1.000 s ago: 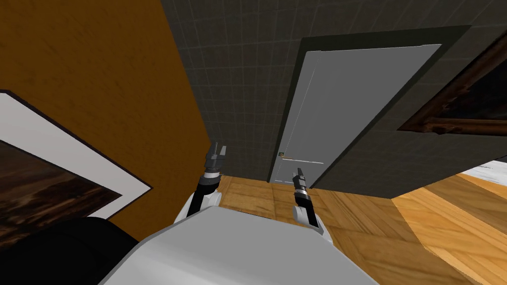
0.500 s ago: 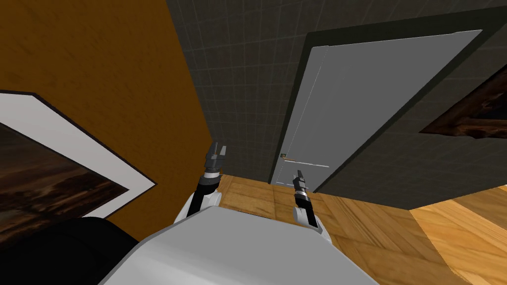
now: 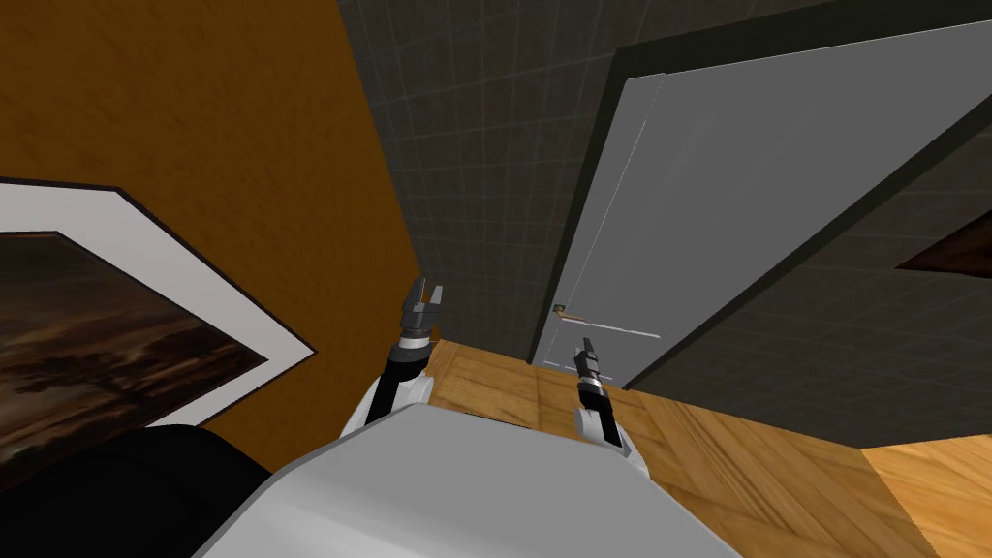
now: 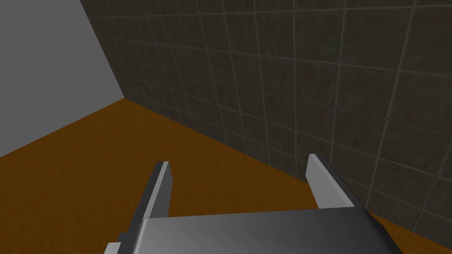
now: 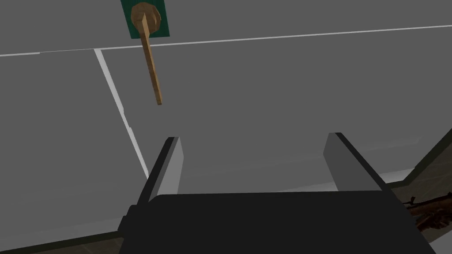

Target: Pull the door open

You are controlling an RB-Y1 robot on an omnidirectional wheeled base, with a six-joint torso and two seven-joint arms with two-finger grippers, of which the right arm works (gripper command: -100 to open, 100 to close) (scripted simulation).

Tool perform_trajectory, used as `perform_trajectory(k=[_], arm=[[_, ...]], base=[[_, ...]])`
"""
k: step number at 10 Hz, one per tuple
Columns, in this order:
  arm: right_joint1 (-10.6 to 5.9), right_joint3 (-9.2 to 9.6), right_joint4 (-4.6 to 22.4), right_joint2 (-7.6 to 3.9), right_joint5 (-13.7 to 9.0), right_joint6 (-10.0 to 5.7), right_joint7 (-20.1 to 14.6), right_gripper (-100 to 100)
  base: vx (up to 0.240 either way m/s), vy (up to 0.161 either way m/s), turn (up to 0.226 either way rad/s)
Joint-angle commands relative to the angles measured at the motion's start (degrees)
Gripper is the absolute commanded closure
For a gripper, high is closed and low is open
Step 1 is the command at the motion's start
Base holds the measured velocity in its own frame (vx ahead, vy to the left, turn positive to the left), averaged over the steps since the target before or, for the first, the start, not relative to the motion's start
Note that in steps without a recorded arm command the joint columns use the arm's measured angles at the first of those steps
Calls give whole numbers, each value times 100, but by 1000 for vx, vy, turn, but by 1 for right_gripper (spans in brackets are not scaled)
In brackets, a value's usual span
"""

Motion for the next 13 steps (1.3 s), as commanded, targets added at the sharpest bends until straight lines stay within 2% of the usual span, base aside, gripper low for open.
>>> perform_trajectory(k=[1,2,3,4,6,7,8,9,10,11,12,13], arm=[[-111,-37,286,-44,-37,-99,-34,-100],[-111,-37,388,-44,-37,-99,-34,-100],[-210,-69,617,-81,-69,-177,-60,-100],[-210,-69,672,-81,-69,-177,-60,-100],[-397,-130,1082,-150,-129,-325,-109,-100],[-397,-130,1206,-150,-129,-325,-109,-100],[-397,-130,1206,-150,-129,-325,-109,-100],[-487,-160,1414,-182,-158,-396,-132,-100],[-487,-160,1463,-182,-158,-396,-132,-100],[-572,-188,1664,-213,-185,-463,-155,-100],[-572,-188,1707,-213,-185,-463,-155,-100],[-650,-213,1928,-241,-210,-524,-175,-100]], base=[[27,-44,146],[24,-42,64],[29,-50,118],[24,-46,74],[39,-64,168],[36,-65,87],[13,-27,-31],[19,-33,123],[20,-32,82],[26,-40,108],[21,-44,69],[26,-50,125]])
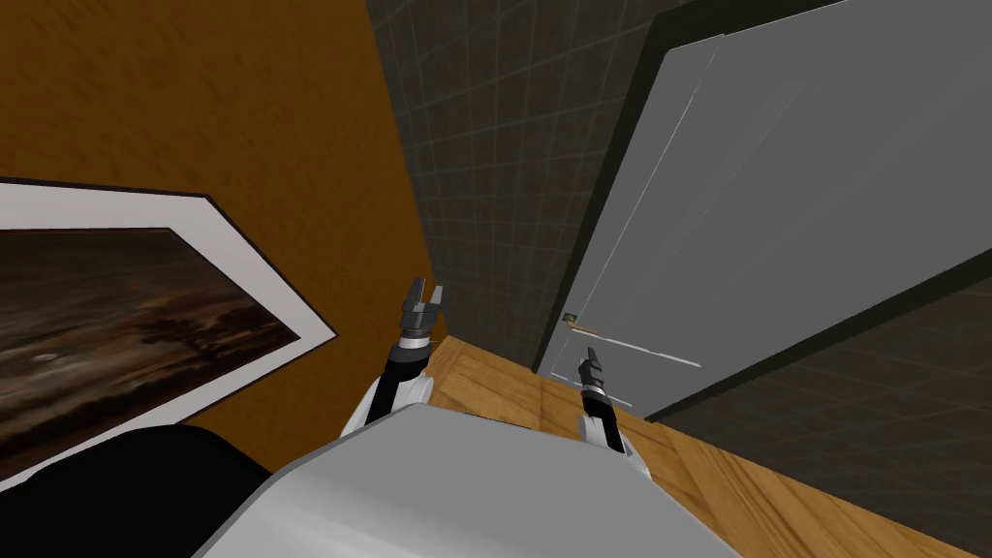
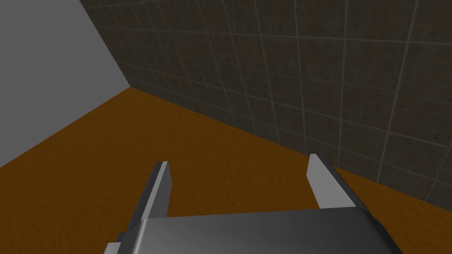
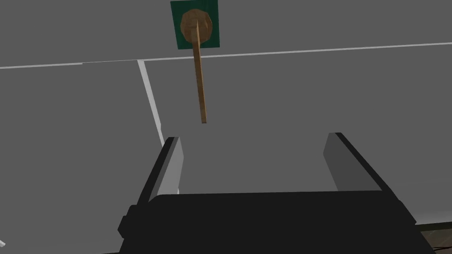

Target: Pull the door open

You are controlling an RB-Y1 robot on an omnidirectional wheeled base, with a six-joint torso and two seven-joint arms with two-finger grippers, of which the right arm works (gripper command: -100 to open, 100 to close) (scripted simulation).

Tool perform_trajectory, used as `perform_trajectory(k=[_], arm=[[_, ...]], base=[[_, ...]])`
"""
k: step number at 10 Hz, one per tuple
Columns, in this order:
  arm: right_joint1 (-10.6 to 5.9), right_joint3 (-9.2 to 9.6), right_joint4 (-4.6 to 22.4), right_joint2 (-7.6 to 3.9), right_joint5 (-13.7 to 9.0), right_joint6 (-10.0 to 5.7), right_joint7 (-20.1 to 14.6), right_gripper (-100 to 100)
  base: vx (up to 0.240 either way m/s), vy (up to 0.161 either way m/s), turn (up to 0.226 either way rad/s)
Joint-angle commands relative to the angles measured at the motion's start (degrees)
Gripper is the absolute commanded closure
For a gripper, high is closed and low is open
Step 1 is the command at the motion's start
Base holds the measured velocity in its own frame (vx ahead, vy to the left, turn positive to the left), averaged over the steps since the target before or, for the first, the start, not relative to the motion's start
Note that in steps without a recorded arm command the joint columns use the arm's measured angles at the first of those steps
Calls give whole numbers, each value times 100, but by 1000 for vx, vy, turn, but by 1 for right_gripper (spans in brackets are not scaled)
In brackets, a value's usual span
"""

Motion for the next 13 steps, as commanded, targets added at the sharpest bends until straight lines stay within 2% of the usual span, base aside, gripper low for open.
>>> perform_trajectory(k=[1,2,3,4,5,9,11,13], arm=[[-123,-36,286,-48,-37,-114,-37,-100],[-193,-59,510,-72,-60,-169,-55,-100],[-193,-59,567,-72,-60,-169,-55,-100],[-255,-80,733,-94,-80,-218,-71,-100],[-255,-80,743,-94,-80,-218,-71,-100],[-453,-144,1308,-163,-143,-374,-123,-100],[-523,-168,1510,-187,-166,-430,-142,-100],[-515,-180,1539,-228,-176,-464,-176,-100]], base=[[36,-72,184],[36,-76,176],[26,-55,36],[23,-45,76],[15,-39,39],[25,-52,114],[20,-47,76],[63,-28,39]])
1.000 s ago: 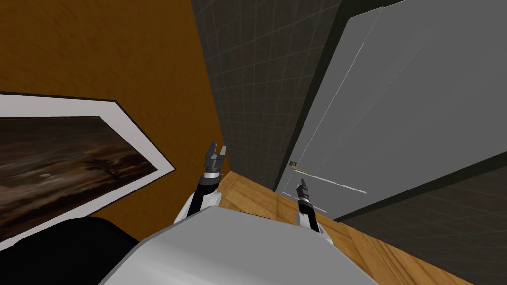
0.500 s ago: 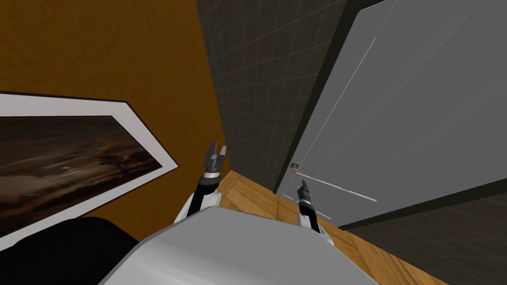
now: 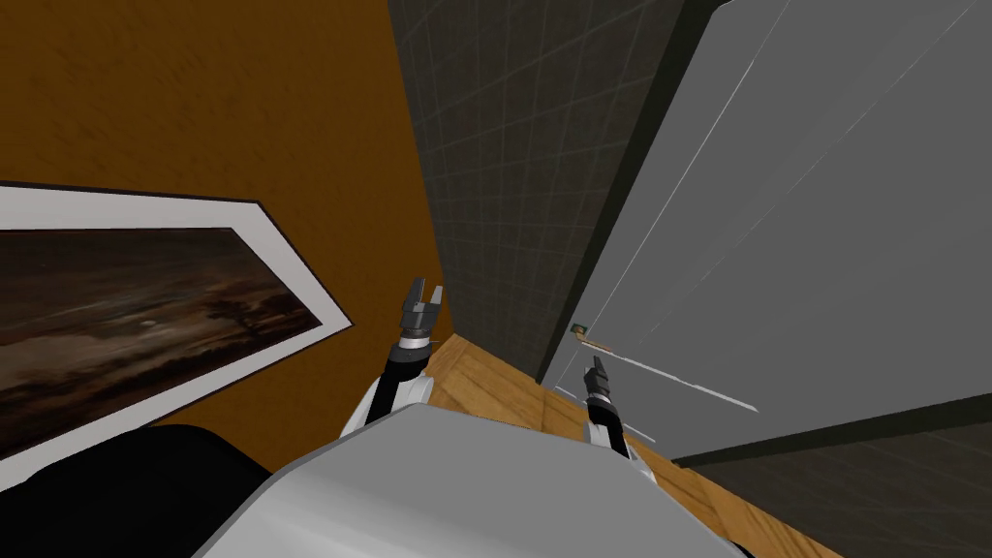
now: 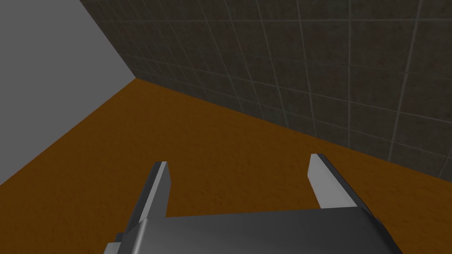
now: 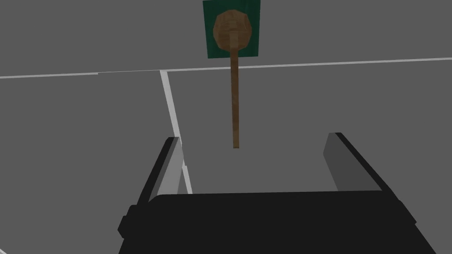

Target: Pull the door open

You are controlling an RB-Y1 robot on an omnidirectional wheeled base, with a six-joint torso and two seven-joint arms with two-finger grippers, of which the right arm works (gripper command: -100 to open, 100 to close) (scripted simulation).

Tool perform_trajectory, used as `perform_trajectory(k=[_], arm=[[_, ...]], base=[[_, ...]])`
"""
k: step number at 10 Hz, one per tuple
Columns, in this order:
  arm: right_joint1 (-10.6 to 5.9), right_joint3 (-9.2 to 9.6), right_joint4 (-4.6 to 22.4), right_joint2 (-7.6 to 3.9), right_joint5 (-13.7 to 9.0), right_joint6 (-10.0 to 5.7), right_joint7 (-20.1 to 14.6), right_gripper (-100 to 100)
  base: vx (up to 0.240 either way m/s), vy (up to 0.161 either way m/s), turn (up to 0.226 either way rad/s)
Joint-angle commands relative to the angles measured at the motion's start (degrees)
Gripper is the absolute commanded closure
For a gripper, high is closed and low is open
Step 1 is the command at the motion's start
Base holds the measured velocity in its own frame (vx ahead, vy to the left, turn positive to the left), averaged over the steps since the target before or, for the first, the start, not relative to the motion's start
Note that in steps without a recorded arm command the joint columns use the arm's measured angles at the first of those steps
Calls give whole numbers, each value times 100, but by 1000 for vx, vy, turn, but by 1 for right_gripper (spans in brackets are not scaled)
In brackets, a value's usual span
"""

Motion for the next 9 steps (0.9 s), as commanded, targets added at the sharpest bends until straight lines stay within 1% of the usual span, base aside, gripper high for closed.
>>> perform_trajectory(k=[1,6,7,8,9], arm=[[10,-20,15,-20,-15,-15,-17,-100],[108,-108,84,-159,-86,-85,-128,-100],[119,-118,91,-174,-94,-92,-140,-100],[134,-109,46,-160,-87,-59,-126,-100],[134,-109,46,-160,-87,-59,-126,100]], base=[[189,-40,54],[208,-64,68],[177,-67,47],[76,-29,12],[-9,2,-7]])
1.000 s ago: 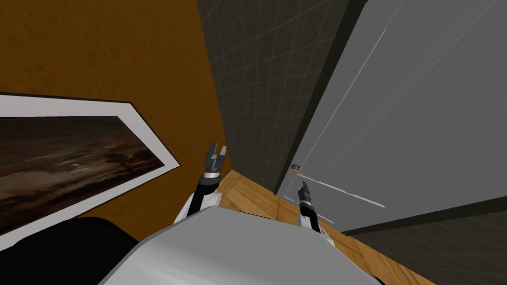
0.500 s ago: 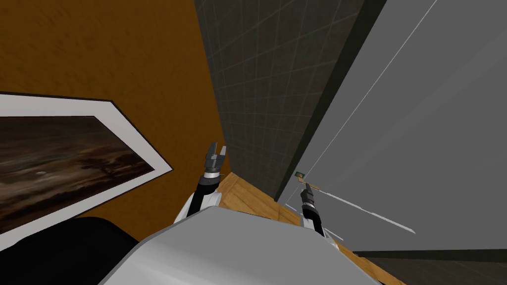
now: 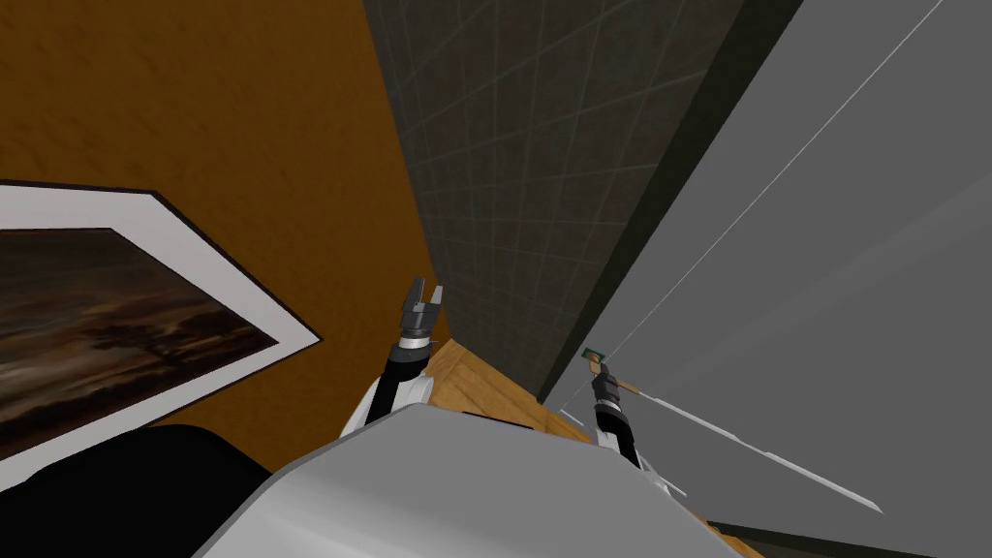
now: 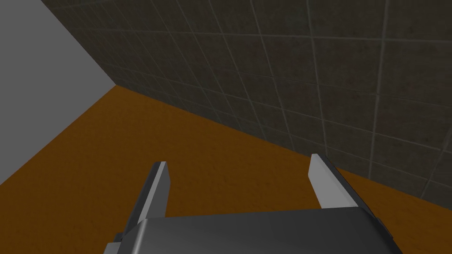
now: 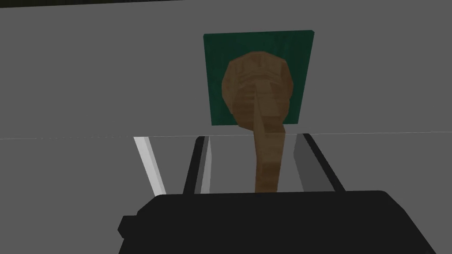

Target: Pull the door open

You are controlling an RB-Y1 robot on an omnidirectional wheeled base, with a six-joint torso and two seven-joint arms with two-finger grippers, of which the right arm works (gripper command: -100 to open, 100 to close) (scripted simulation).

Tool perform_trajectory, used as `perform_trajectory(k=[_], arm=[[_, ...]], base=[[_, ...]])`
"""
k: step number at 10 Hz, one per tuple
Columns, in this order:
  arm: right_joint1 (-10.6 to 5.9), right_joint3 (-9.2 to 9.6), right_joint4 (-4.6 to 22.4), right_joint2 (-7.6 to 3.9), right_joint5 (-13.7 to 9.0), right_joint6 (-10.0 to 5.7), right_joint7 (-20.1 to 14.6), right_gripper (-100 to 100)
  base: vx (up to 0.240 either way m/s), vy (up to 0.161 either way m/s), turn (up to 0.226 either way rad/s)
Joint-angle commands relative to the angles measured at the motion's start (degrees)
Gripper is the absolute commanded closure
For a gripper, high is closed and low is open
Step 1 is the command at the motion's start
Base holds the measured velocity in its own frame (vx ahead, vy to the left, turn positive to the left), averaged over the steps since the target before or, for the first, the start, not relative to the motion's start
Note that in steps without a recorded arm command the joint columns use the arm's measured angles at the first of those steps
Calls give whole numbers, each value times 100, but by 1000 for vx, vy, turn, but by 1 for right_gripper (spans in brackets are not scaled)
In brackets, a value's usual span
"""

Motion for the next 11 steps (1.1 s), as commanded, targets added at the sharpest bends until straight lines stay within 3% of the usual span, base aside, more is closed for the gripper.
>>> perform_trajectory(k=[1,6,11], arm=[[5,0,-5,2,0,9,4,100],[34,67,-6,-23,44,-2,-68,100],[124,343,-49,-154,224,-99,-374,100]], base=[[-28,10,-6],[-34,-2,15],[-211,-26,102]])
